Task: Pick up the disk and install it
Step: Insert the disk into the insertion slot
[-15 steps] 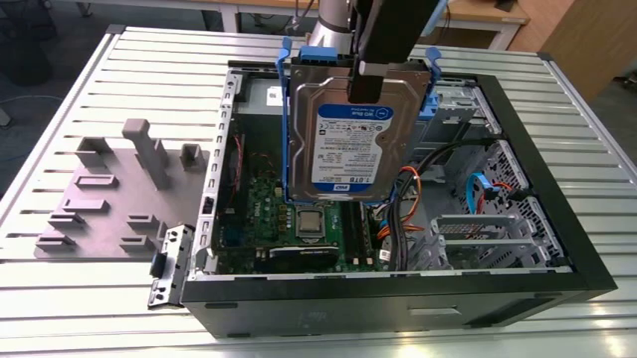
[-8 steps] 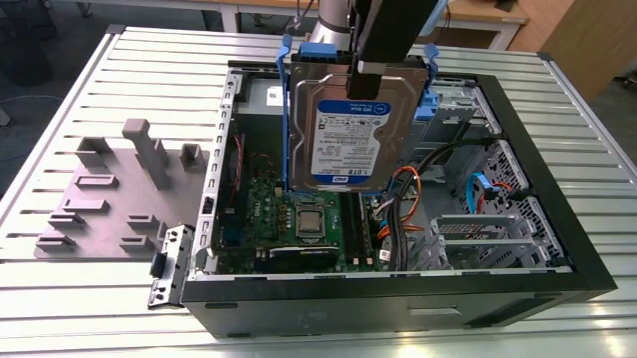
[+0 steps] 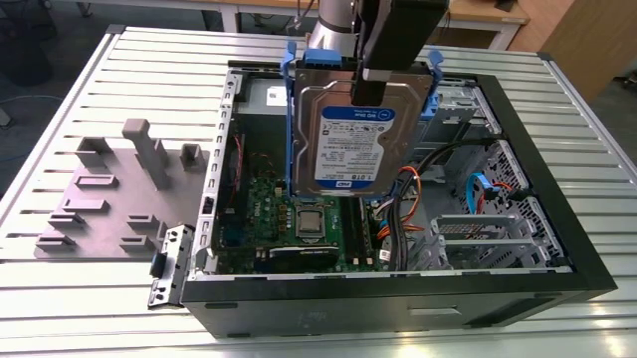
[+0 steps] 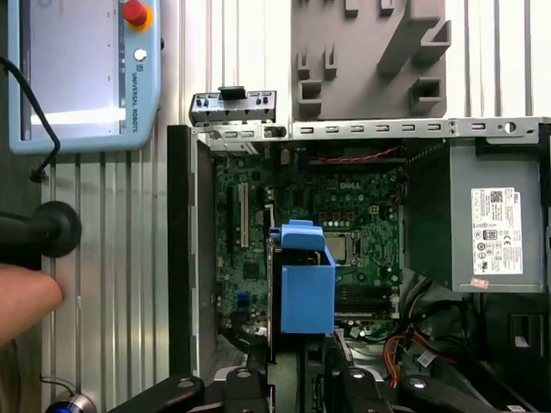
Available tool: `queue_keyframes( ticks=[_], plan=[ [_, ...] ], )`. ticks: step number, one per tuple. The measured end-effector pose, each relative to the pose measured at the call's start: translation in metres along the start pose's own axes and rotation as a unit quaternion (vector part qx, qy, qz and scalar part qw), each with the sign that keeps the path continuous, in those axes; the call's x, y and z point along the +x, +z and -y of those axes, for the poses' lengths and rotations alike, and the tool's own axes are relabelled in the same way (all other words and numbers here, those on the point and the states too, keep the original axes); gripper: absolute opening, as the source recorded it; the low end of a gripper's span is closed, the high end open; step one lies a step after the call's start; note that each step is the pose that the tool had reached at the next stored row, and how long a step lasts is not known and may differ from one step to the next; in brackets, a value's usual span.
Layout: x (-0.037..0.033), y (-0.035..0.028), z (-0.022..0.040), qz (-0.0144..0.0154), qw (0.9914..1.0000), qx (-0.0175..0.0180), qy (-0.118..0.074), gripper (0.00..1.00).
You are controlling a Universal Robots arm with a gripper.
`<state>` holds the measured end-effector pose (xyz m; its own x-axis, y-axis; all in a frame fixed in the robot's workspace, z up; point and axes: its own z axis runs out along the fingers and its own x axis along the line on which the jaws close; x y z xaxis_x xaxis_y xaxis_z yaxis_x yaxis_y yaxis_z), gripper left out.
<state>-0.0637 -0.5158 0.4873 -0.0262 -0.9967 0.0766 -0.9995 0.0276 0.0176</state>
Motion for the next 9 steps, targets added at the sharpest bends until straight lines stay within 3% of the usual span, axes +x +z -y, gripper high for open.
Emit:
queue_keyframes(
  ticks=[5, 9],
  plan=[
    [0.0019, 0.0015, 0.0070, -0.0001, 1.00000, -0.0001, 0.000, 0.35],
    [0.0030, 0.0026, 0.0197, 0.0000, 1.00000, 0.0000, 0.000, 0.35]
  ],
)
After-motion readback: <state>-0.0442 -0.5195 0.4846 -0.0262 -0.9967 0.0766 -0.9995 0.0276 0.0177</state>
